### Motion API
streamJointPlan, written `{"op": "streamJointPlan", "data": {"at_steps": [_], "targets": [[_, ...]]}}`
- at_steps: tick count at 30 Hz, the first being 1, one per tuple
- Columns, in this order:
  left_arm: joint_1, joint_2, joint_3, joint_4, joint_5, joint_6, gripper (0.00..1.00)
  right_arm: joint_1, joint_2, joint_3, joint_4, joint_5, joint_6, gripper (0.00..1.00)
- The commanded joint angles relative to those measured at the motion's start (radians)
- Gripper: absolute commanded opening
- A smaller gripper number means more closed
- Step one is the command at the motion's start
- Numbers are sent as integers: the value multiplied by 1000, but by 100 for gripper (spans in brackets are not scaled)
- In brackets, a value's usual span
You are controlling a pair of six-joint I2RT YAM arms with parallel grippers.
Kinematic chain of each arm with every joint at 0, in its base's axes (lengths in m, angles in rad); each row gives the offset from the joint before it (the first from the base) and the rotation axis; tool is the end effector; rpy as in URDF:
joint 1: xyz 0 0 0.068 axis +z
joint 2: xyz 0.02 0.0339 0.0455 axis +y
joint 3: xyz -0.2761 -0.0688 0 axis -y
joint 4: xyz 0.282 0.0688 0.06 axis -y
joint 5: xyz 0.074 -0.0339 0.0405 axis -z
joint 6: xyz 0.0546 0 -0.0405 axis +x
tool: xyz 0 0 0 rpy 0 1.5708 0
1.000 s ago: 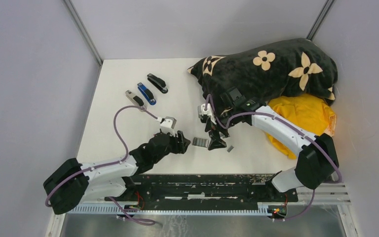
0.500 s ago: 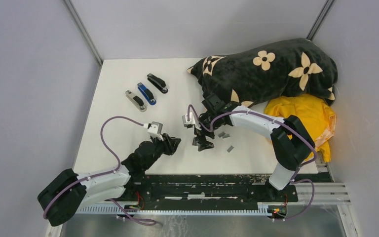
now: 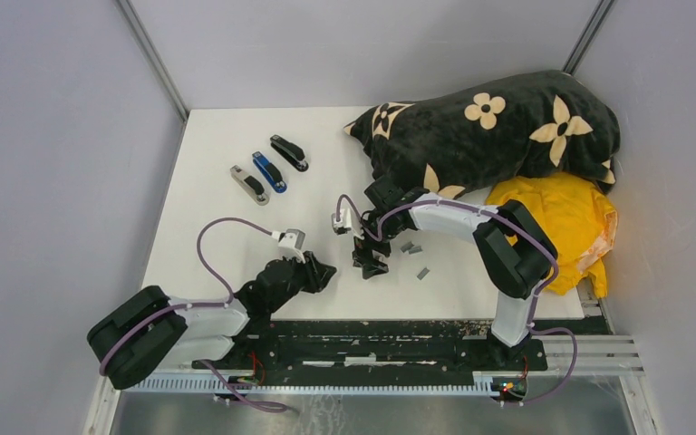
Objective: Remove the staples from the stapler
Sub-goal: Adjust the staple in the staple box.
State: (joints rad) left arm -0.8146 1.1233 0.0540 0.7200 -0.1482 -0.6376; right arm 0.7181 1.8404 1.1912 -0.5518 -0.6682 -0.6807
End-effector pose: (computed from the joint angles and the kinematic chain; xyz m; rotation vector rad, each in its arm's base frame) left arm 0.1493 -0.1465 0.1002 0.0734 2.0052 -0.8201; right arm 0.2765 0.2865 0.1480 -1.8320 1.9112 0.9261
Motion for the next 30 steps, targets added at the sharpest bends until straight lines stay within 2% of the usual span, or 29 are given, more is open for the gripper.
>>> {"op": "streamJointPlan", "data": {"at_steps": [1,12,30], "targets": [[4,62,7,98,32,-59,37,4,22,52,33,1,19,94],[4,221,52,177,138,-45,38,4,49,64,36,-31,26,93],[4,275,77,182,156,-48,39,4,46,72,17,-82,21,91]]}}
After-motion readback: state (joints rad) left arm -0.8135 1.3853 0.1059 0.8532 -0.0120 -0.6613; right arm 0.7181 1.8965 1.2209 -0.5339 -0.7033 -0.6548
